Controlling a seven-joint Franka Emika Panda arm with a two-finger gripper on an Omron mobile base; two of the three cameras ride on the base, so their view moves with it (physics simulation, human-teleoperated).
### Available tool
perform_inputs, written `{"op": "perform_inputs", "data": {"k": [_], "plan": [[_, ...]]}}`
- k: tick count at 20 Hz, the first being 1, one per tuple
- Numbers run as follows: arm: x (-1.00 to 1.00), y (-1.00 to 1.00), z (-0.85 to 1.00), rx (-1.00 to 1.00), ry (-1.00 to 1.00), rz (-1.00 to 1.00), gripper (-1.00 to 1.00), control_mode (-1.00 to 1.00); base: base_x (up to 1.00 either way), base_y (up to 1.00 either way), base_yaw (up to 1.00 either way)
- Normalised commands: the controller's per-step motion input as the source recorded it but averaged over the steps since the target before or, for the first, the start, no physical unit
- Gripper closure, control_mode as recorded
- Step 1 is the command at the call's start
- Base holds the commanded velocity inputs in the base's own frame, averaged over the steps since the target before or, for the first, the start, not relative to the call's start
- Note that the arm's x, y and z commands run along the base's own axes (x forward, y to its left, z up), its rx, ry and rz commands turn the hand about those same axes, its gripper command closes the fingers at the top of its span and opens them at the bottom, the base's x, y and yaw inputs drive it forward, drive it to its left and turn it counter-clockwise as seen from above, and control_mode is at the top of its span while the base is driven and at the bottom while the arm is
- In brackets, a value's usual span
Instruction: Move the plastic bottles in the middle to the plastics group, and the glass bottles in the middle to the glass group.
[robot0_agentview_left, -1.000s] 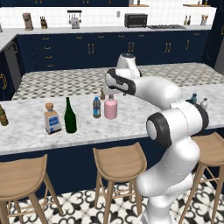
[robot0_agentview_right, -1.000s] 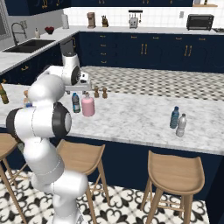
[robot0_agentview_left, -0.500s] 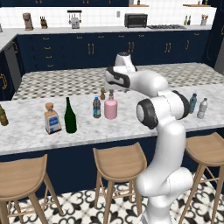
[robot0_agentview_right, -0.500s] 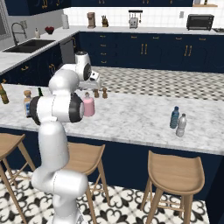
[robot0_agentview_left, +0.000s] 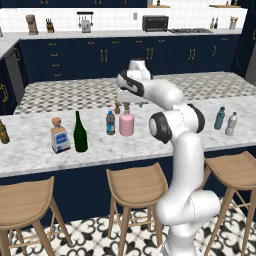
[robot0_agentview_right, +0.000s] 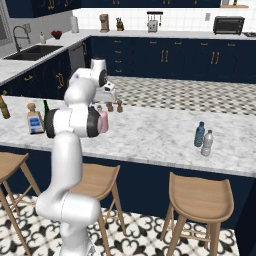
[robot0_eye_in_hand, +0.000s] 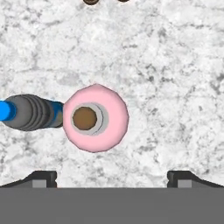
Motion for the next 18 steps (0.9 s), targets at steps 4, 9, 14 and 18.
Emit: {"op": "perform_inputs", "data": {"k": [4,9,14,18], "plan": [[0.02,0.21,-0.21,0.0,0.07,0.01,-1.0,-1.0,0.0,0.0,0.0],[0.13,0.0,-0.35,0.0,0.0,0.0,-1.0,-1.0,0.0,0.0,0.0],[0.26,0.01,-0.34,0.0,0.0,0.0,-1.0,-1.0,0.0,0.0,0.0],[0.01,0.1,-0.16,0.0,0.03,0.0,-1.0,-1.0,0.0,0.0,0.0]]}}
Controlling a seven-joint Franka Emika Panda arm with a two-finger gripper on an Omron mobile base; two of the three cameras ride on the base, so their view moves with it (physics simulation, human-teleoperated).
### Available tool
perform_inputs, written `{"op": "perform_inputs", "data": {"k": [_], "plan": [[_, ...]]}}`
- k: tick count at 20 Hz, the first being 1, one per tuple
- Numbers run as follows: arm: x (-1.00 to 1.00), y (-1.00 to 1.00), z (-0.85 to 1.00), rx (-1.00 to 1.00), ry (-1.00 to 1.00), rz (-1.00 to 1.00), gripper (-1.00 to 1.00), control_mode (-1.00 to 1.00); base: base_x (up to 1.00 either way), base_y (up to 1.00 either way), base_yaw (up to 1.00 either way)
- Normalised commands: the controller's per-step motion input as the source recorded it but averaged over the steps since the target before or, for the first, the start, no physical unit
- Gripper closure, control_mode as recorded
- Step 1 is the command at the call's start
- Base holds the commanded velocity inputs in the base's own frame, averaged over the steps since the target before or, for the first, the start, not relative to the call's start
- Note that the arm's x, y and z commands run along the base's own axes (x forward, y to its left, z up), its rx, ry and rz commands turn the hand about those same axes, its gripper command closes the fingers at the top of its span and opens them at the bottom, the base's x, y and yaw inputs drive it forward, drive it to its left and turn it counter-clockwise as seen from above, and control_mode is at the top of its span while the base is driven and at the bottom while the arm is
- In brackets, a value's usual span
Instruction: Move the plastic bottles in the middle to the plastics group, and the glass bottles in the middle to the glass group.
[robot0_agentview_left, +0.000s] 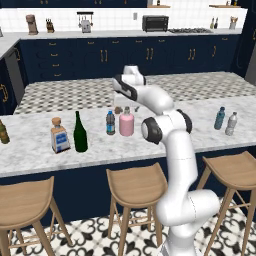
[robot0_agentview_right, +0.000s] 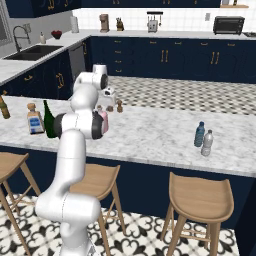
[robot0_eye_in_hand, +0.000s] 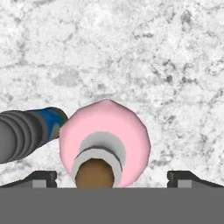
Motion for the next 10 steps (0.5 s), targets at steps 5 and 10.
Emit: {"op": "perform_inputs", "data": {"k": [5,10], "plan": [[0.13,0.11,-0.2,0.0,0.01,0.03,-1.0,-1.0,0.0,0.0,0.0],[0.06,0.04,-0.04,0.0,0.01,0.01,-1.0,-1.0,0.0,0.0,0.0]]}}
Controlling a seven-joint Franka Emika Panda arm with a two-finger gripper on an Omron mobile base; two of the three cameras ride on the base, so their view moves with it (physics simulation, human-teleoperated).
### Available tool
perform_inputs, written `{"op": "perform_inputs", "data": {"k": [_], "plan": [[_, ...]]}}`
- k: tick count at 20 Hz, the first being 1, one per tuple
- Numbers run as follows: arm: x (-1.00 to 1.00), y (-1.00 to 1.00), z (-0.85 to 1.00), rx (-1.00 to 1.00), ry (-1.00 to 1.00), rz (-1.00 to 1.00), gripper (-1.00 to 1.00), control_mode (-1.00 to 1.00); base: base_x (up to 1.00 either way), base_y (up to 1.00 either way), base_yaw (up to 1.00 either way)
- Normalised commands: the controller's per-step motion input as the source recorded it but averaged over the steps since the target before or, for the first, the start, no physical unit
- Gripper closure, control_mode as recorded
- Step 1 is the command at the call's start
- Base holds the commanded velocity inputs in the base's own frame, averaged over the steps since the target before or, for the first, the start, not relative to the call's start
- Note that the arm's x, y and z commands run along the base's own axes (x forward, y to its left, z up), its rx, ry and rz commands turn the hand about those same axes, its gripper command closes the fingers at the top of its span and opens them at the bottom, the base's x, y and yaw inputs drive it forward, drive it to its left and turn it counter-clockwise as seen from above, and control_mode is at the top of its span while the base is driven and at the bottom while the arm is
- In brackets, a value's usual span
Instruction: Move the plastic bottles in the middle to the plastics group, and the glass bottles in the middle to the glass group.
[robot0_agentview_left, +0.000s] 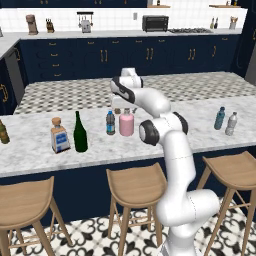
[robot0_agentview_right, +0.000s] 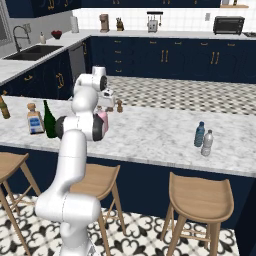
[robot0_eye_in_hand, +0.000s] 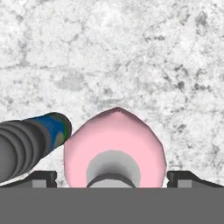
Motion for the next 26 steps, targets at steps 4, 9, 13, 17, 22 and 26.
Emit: {"op": "perform_inputs", "data": {"k": [4,9,13,17,22,26], "plan": [[0.0,0.0,0.0,0.0,0.02,0.0,-1.0,-1.0,0.0,0.0,0.0],[0.0,0.0,0.0,0.0,0.01,0.0,1.0,-1.0,0.0,0.0,0.0],[0.0,0.0,0.0,0.0,0.0,0.0,1.0,-1.0,0.0,0.0,0.0],[0.0,-0.05,0.0,0.0,0.0,0.0,1.0,-1.0,0.0,0.0,0.0],[-0.13,-0.27,0.24,-0.01,0.0,-0.03,1.0,-1.0,0.0,0.0,0.0],[-0.43,0.0,0.34,0.0,0.0,0.01,1.0,-1.0,0.0,0.0,0.0]]}}
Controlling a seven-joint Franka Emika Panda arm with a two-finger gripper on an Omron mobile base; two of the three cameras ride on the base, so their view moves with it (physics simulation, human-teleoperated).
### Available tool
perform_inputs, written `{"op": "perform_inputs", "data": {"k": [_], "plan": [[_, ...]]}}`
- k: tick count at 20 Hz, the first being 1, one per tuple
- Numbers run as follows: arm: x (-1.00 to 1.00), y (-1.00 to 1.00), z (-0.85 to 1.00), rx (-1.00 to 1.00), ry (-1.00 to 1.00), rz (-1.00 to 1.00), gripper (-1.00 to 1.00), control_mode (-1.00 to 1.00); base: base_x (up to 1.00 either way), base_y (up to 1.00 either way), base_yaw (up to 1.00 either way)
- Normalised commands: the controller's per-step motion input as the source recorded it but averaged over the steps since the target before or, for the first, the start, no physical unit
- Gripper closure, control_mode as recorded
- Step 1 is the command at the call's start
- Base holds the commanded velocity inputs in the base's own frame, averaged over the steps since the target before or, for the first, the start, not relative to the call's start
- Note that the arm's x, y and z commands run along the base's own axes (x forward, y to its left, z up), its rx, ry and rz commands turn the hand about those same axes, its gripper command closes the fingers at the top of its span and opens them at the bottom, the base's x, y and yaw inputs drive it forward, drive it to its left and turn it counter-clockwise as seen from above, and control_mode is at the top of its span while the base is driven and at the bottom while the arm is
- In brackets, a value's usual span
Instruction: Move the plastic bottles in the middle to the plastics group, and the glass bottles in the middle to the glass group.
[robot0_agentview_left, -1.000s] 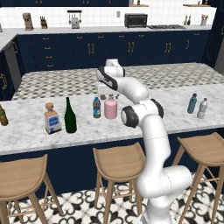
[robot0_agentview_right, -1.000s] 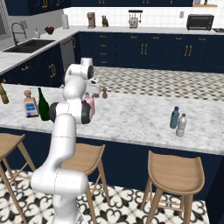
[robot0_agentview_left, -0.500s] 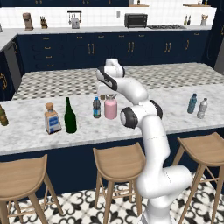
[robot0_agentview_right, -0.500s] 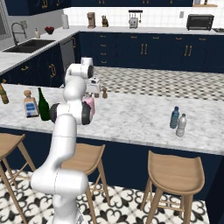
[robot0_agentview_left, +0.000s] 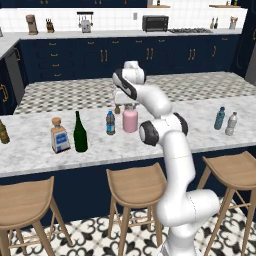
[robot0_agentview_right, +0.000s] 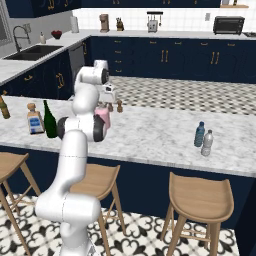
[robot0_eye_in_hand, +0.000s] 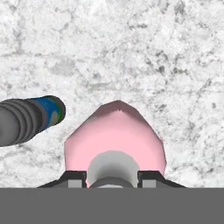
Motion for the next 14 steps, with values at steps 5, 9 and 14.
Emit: {"op": "perform_inputs", "data": {"k": [5,9,14], "plan": [[-0.19,0.26,0.08,0.0,0.0,0.09,1.0,-1.0,0.0,0.0,0.0],[-0.18,0.36,0.0,0.0,0.02,0.12,1.0,-1.0,0.0,0.0,0.0],[-0.06,0.5,0.0,0.03,0.0,0.19,1.0,-1.0,0.0,0.0,0.0]]}}
